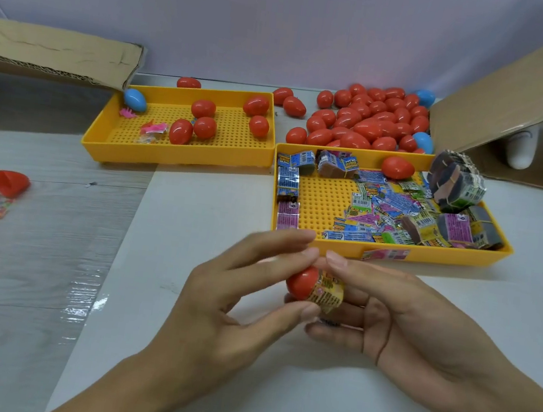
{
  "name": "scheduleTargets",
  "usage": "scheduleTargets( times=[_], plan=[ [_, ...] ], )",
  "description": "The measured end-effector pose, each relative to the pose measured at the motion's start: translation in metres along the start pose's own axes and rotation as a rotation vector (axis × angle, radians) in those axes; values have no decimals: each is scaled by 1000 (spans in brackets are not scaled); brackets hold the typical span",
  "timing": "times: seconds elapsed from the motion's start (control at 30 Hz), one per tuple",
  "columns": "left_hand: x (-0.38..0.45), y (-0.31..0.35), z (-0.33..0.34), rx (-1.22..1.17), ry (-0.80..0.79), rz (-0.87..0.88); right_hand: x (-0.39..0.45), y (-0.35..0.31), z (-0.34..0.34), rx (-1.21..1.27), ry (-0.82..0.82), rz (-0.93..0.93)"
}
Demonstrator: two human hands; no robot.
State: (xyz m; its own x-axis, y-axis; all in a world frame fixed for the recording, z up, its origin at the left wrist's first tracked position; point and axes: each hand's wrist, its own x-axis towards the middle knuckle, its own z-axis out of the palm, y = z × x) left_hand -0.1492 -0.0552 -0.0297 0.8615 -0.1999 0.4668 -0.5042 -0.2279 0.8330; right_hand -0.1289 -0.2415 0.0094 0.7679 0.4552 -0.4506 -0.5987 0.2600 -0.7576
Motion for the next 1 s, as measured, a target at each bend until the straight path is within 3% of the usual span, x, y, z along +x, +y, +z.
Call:
scheduleTargets(
  times=[0.13,0.43,0.6,0.83,1.0],
  plan=[
    [-1,-2,-2,-79,82,-12,0,-1,3,-17,3,-15],
    [0,2,-2,-103,-27,-92,-1,1,0,-2,32,46],
    [1,3,-2,-90,13,-76,0,1,4,17,3,89],
    [-2,5,2,-140,36,-125,-3,3,2,-97,24,-53],
    [-3,5,5,-164,24,-162,-1,5,1,-100,19,-50]
  ],
)
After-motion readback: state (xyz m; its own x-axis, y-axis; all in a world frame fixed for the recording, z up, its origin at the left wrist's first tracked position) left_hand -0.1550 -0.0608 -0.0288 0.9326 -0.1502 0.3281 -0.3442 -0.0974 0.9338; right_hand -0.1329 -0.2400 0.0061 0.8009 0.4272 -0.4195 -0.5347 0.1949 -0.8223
